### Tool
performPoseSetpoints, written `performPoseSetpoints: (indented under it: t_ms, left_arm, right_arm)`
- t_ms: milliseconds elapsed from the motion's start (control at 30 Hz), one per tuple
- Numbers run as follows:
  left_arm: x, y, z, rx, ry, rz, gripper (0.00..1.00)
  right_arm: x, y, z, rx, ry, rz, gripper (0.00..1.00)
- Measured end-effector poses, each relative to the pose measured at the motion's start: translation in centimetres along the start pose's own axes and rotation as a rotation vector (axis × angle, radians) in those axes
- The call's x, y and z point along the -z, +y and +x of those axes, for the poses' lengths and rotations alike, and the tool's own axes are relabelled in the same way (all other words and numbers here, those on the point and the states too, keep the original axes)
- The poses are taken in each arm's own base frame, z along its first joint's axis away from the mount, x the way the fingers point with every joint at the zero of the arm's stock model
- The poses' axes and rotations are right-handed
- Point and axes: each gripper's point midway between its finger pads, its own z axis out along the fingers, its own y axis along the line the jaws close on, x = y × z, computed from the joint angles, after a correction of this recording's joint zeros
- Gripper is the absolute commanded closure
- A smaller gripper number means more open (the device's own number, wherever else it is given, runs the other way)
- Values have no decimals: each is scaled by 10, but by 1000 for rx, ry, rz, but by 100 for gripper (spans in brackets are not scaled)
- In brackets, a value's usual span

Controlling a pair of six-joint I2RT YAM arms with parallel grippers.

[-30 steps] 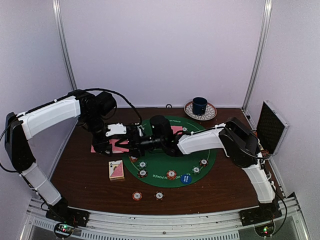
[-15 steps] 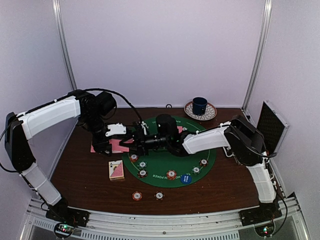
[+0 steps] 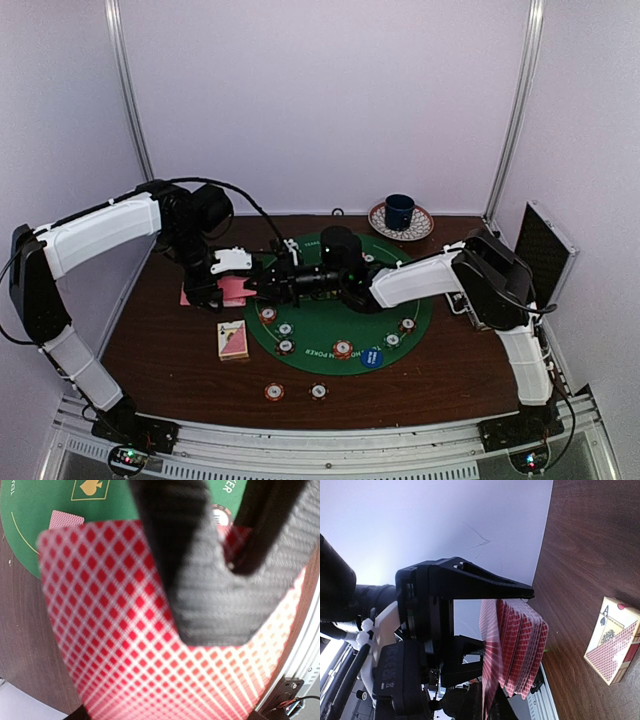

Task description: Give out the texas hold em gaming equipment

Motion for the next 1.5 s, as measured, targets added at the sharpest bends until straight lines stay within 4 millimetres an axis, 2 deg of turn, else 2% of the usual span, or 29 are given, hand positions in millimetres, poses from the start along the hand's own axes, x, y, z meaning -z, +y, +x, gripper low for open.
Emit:
performPoseSetpoints:
  t_ms: [67,267,433,533,800,900,967,1133,1367,1500]
  left_arm:
    - [0,0,0,0,1,1,100]
    - [0,0,1,0,4,0,100]
    - [0,0,1,0,6,-2,100]
    - [0,0,2,0,7,-3,100]
    - [1,0,2,0,6,-3,100]
    - [1,0,2,0,8,-2,100]
    - [1,0,2,0,8,-1,100]
    - [1,-1,2,0,9,0,100]
    - [1,-1,2,0,10,1,100]
    - [1,-1,2,0,9,1,100]
  right_arm:
    - [1,0,0,-11,0,-4,100]
    - [16,-18,1,-43,-8,24,100]
    - [49,-28,-2,-73,-37,62,100]
    - [85,-30,-7,-71,-71,103,100]
    - [199,-31,-26,10,-200,338,100]
    - [224,-41,-20,23,-201,435,100]
    - [236,-54,-9,7,-182,498,100]
    - [253,-87,21,-62,-116,622,100]
    - [263,-107,38,-80,-55,703,99]
    - [265,-126,42,-105,-16,745,84]
